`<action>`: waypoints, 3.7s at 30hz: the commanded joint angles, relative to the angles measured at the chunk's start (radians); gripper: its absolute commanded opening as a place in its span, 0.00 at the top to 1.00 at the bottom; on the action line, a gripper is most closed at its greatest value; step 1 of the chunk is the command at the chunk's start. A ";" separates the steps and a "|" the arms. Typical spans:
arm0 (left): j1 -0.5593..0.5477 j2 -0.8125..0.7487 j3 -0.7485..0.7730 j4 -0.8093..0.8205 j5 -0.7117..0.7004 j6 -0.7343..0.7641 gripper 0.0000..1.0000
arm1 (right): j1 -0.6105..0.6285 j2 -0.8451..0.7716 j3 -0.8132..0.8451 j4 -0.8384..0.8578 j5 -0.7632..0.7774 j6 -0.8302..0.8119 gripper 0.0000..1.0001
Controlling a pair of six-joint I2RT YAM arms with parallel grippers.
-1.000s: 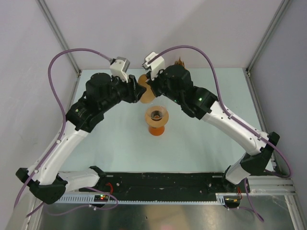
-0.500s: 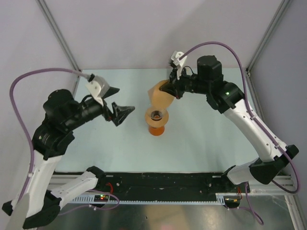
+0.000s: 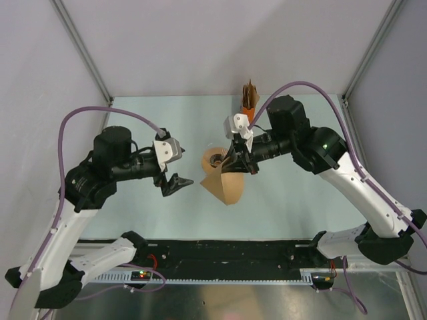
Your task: Place the coffee filter in the dripper
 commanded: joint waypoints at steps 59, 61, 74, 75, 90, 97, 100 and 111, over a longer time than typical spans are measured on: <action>-0.047 0.098 0.096 0.008 0.304 -0.142 1.00 | -0.121 -0.002 0.238 0.038 0.022 0.147 0.14; 0.023 0.114 0.125 0.030 0.385 -0.199 1.00 | -0.220 -0.018 0.236 0.111 -0.022 0.267 0.06; 0.256 0.140 -0.040 1.009 0.462 -1.252 1.00 | -0.494 -0.063 -0.143 0.596 -0.110 1.014 0.04; 0.266 0.140 -0.090 1.116 0.448 -1.348 1.00 | -0.498 -0.067 -0.159 0.606 -0.119 1.003 0.04; 0.267 0.232 -0.327 1.583 0.259 -1.708 1.00 | -0.362 0.045 -0.164 0.888 -0.124 1.109 0.01; 0.252 0.245 -0.364 1.623 0.247 -1.733 1.00 | -0.303 0.101 -0.080 0.815 -0.044 1.031 0.02; 0.248 0.246 -0.372 1.624 0.244 -1.729 1.00 | -0.278 0.109 -0.081 0.813 -0.007 1.018 0.03; 0.220 0.273 -0.397 1.627 0.240 -1.710 1.00 | -0.229 0.160 -0.097 0.926 0.070 1.094 0.18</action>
